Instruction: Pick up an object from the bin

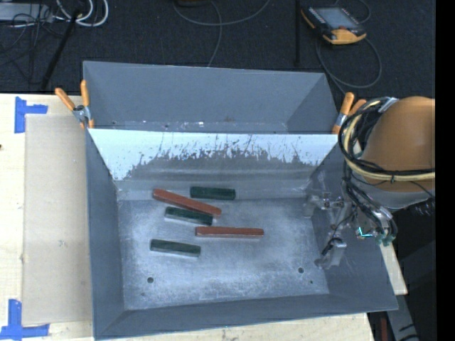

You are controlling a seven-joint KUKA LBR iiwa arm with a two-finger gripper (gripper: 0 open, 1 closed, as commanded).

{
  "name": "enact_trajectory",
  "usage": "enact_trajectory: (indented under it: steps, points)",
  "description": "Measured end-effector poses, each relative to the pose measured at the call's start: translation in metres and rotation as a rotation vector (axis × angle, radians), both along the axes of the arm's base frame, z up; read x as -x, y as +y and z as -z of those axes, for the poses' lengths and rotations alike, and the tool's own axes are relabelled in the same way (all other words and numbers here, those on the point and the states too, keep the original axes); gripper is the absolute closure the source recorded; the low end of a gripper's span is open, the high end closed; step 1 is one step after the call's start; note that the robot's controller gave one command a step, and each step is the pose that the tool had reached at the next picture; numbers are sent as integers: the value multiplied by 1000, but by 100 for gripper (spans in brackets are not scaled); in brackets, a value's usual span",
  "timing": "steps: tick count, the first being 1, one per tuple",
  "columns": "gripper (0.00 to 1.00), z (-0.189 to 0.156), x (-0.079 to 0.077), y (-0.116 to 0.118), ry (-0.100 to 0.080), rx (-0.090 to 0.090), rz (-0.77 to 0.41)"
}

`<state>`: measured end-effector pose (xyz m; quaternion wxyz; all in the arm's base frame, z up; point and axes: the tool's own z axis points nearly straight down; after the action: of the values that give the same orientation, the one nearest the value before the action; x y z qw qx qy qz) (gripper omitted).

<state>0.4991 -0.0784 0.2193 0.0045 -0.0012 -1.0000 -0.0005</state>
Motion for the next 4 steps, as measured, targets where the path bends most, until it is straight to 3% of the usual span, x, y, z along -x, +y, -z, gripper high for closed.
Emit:
enact_trajectory:
  steps: [1, 2, 3, 4]
  points:
    - [0, 61, -97, 25, -10, -1, -308]
    - [0, 146, -92, 46, -1, -4, -316]
    - [0, 150, -90, 70, -9, -2, -226]
    - [100, 149, -91, 70, -9, 0, -228]
